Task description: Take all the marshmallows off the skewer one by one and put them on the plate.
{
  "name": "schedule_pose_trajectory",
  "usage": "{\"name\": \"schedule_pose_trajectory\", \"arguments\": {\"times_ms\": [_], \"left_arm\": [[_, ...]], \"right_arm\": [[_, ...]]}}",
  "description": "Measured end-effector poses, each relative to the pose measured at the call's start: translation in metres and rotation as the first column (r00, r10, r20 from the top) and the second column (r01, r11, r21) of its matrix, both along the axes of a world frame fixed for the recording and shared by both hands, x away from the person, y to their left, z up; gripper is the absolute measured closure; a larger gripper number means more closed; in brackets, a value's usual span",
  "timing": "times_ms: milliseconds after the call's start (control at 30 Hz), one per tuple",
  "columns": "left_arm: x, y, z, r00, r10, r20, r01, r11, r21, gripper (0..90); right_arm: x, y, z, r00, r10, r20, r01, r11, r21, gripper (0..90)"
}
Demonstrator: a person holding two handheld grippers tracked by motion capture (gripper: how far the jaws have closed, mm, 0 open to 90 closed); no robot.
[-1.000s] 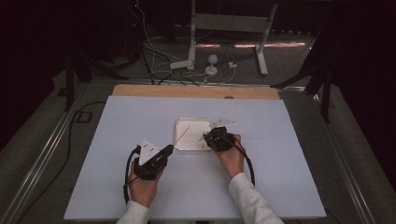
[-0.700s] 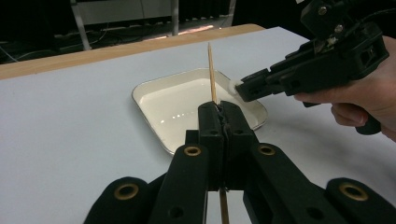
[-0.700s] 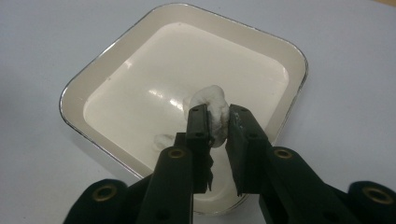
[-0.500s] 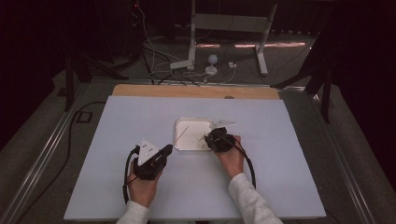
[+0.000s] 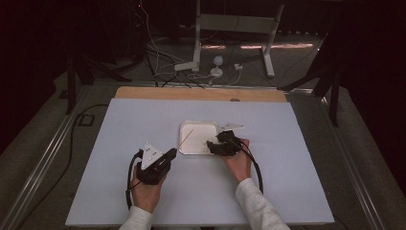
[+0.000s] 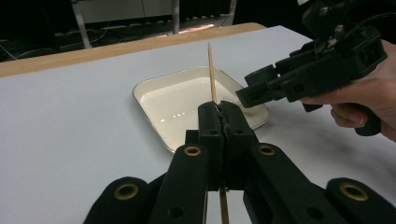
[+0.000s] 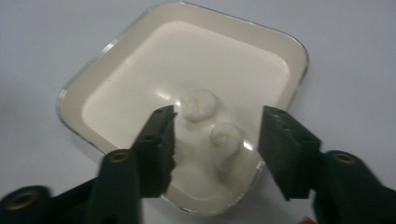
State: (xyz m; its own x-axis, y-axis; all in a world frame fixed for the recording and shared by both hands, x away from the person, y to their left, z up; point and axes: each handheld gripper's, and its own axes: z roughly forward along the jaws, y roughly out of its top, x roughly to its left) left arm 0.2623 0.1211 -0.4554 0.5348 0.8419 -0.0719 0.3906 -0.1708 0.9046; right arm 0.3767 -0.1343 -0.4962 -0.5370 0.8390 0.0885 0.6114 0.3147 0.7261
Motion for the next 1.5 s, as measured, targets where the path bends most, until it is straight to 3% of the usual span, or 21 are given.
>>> {"name": "schedule_pose_trajectory", "arguments": {"times_ms": [100,233,500,900,1133,1500], "left_arm": [[0.000,-0.001,0.000,1.0000,-0.002,0.000,0.002,1.0000,0.005,89.7],[0.000,-0.002,0.000,1.0000,0.004,0.001,-0.004,1.0000,0.003,89.7],[0.005,-0.007,0.005,0.9999,0.005,0.014,-0.005,1.0000,0.000,89.7],[0.019,-0.017,0.016,0.9987,0.014,0.049,-0.014,0.9999,0.003,89.6],[0.029,-0.021,0.015,0.9984,0.028,0.048,-0.027,0.9994,-0.021,89.6],[0.042,-0.030,0.016,0.9978,0.037,0.055,-0.036,0.9992,-0.016,89.6]], "right_arm": [[-0.001,0.000,0.002,0.9998,0.015,0.013,-0.015,0.9992,0.037,30.6],[-0.001,-0.003,0.004,0.9998,0.020,-0.003,-0.020,0.9939,0.108,16.3],[-0.007,-0.011,0.018,0.9981,0.051,0.033,-0.055,0.9916,0.117,0.0],[-0.018,-0.031,0.030,0.9961,0.065,0.059,-0.073,0.9871,0.143,0.0],[-0.024,-0.043,0.035,0.9952,0.061,0.077,-0.073,0.9859,0.151,0.0],[-0.036,-0.061,0.042,0.9937,0.057,0.097,-0.073,0.9816,0.177,0.0]]}}
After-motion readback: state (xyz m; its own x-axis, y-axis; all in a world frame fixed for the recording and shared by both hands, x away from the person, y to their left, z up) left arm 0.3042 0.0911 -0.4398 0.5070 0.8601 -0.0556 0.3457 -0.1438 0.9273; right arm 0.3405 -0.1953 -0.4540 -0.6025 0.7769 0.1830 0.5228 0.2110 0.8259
